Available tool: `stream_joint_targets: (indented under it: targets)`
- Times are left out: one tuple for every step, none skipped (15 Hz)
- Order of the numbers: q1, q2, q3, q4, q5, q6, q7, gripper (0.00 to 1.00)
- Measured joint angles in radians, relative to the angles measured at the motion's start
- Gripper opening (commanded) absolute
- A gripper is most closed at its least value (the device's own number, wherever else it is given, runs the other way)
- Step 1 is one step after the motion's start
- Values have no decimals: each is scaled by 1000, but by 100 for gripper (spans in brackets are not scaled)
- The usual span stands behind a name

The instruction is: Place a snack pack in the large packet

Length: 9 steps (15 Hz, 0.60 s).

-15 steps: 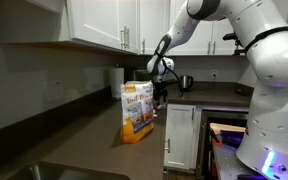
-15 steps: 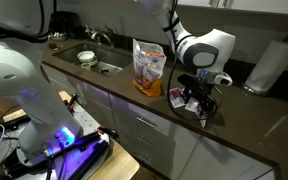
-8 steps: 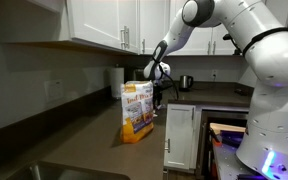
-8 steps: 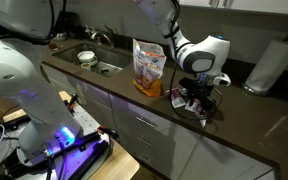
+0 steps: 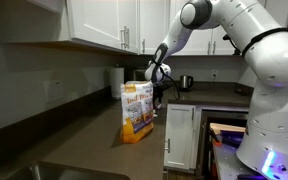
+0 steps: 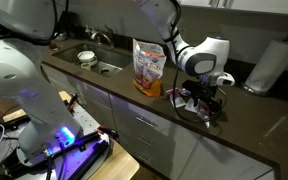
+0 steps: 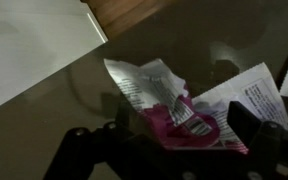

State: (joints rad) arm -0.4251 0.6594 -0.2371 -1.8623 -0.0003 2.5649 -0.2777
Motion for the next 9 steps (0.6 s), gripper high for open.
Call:
stream_joint_targets:
  targets:
    - [3, 2, -9, 0, -17, 2, 14, 67]
    - [8, 4, -19, 0, -31, 3, 26, 59]
    - [11, 7, -26, 0, -42, 3, 36, 53]
    - [12, 8, -30, 0, -51, 3, 45, 45]
    - [12, 10, -31, 0, -55, 3, 50, 40]
    - [12, 11, -31, 0, -56, 3, 51, 34]
    - [13, 12, -31, 0, -56, 3, 51, 26]
    - [13, 13, -31, 0, -56, 3, 51, 20]
    - [14, 13, -30, 0, -56, 3, 51, 13]
